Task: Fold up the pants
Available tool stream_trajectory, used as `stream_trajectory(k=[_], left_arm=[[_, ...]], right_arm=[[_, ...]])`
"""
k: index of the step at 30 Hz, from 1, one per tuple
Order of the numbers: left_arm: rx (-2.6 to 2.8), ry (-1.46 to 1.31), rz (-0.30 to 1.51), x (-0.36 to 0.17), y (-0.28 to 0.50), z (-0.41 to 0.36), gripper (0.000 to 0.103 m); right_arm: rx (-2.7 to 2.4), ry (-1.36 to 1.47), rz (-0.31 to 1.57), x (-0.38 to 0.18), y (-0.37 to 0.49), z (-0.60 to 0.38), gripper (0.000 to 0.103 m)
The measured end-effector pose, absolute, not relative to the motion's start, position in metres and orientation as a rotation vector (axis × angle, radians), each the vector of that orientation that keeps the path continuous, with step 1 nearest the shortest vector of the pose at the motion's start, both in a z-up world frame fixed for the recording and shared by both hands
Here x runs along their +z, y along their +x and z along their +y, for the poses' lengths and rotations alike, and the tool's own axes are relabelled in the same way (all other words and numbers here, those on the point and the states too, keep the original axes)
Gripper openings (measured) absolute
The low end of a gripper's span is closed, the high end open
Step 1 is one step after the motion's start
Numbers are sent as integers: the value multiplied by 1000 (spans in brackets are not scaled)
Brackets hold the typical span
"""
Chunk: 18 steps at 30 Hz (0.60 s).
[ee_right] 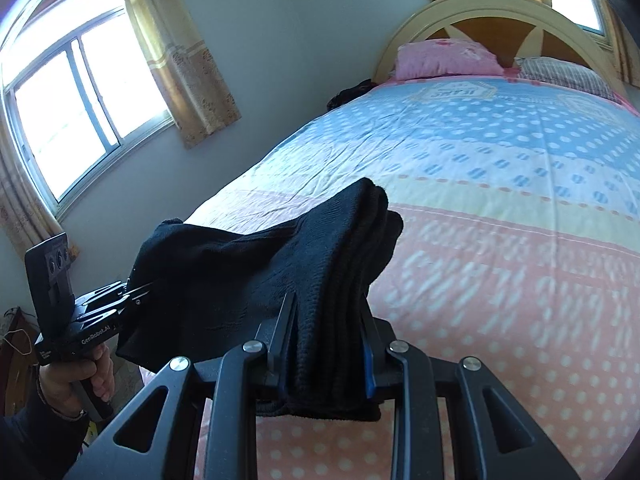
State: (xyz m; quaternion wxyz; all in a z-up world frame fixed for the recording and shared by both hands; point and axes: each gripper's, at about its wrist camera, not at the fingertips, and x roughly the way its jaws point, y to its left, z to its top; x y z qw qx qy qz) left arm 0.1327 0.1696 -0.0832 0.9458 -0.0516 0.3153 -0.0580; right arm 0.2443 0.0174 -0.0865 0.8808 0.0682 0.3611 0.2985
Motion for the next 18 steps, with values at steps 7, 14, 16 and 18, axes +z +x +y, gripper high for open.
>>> stream_trajectory(k=[7,14,16,18], left_arm=[[-85,-123,660,-96,138,187,19],[-80,-144,663,-106,137,196,19],[-81,-147,663,-109,137,197,19],[-81,-149,671,-113,136,198,19]], right_arm=[[633,150,782,-106,259,39,27],[633,148,792,-117,266,47,27],[631,149,798,-121,266,47,27],[630,149,802,-124,266,48,27]])
